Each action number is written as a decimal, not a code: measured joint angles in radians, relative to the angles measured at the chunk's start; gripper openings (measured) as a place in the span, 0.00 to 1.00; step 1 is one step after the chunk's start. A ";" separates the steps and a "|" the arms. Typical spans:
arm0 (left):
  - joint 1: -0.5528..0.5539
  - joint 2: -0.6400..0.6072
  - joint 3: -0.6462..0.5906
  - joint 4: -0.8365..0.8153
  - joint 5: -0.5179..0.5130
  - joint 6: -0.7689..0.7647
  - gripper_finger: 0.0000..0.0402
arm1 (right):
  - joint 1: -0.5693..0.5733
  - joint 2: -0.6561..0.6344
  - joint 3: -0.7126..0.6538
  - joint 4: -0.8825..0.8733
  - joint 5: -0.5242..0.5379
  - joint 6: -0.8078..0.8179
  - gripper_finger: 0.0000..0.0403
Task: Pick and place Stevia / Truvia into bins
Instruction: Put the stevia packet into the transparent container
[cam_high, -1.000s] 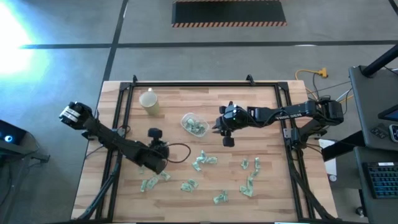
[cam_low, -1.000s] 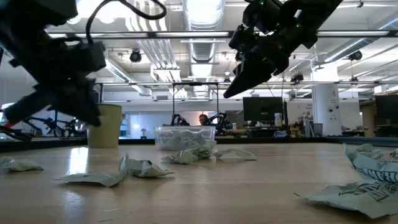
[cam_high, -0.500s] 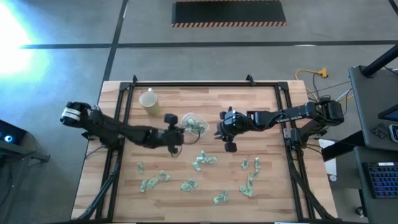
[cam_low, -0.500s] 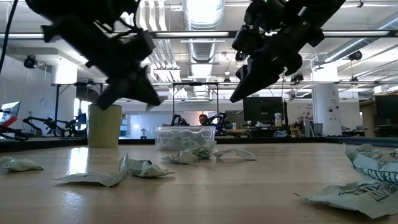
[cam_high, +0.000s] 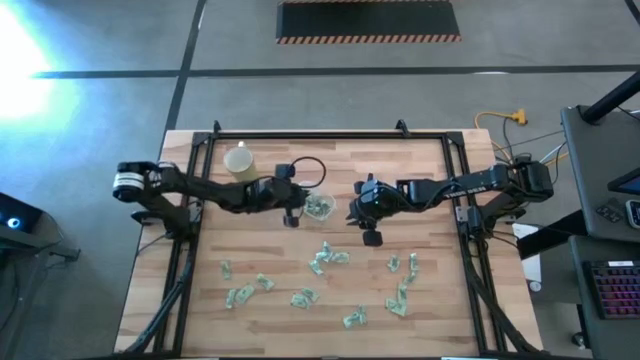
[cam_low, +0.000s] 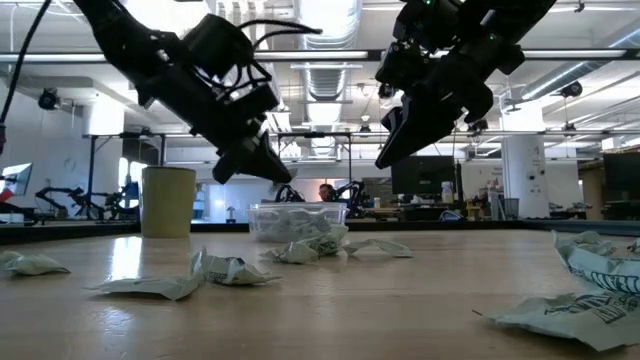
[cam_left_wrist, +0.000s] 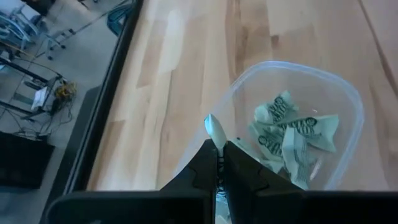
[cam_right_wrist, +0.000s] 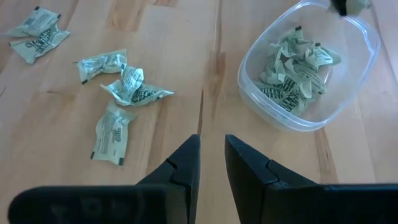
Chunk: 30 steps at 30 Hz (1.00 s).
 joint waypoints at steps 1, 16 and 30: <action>0.003 0.011 0.000 0.001 0.001 0.000 0.00 | 0.000 0.000 0.000 -0.001 0.000 0.003 0.16; 0.005 0.047 0.014 0.016 0.002 0.004 0.01 | 0.000 0.000 0.000 -0.022 0.000 0.012 0.17; 0.003 0.039 0.014 0.018 -0.014 0.019 0.32 | 0.010 0.000 -0.035 0.015 -0.003 0.057 0.20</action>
